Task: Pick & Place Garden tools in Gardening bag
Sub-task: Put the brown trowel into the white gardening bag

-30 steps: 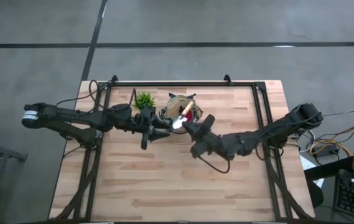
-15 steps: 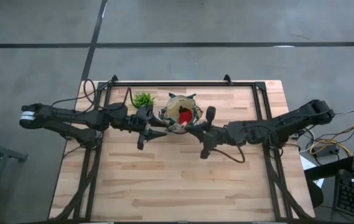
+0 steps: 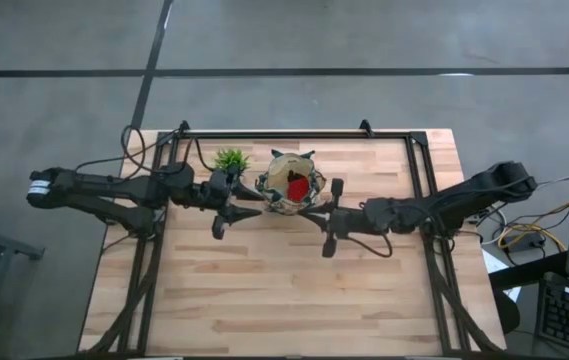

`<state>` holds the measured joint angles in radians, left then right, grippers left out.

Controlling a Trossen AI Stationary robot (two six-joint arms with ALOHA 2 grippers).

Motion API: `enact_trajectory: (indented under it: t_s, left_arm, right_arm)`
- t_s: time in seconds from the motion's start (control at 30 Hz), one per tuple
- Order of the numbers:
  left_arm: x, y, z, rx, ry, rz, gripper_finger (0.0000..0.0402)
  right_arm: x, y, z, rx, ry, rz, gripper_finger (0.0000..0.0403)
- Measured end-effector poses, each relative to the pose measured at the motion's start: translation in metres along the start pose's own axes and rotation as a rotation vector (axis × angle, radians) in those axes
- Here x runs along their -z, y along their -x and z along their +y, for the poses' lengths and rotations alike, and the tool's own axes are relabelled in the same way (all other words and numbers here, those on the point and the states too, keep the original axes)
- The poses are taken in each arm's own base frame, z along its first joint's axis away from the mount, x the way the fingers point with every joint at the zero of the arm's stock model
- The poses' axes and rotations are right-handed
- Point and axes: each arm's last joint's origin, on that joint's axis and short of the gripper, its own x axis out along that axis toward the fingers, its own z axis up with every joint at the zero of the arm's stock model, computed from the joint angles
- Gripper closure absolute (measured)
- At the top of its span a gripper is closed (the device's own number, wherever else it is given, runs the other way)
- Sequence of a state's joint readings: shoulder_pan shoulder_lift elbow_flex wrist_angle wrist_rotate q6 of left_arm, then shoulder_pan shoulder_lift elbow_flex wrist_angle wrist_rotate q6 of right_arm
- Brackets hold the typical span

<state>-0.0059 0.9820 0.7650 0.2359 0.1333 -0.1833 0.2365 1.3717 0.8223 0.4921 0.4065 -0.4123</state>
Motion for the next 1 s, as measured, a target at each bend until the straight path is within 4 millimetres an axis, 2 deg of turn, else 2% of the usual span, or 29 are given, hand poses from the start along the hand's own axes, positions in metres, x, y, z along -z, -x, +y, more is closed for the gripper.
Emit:
enact_trajectory:
  t_s: [0.33,0.53,0.77,1.0]
  left_arm:
    - [0.000,0.000,0.000,0.000,-0.001,0.000,0.0223]
    - [0.000,0.000,0.000,-0.001,0.000,0.003,0.0223]
    - [0.002,0.000,0.000,-0.003,0.012,0.017,0.0223]
    - [0.015,-0.002,0.003,-0.029,0.049,0.136,0.0223]
  right_arm:
    - [0.041,-0.005,-0.004,0.016,-0.117,-0.047,0.0395]
    - [0.060,-0.018,-0.004,0.030,-0.113,-0.017,0.0395]
    - [0.066,-0.029,0.003,-0.045,-0.077,0.047,0.0395]
    - [0.069,-0.028,0.006,-0.121,-0.125,0.166,0.0394]
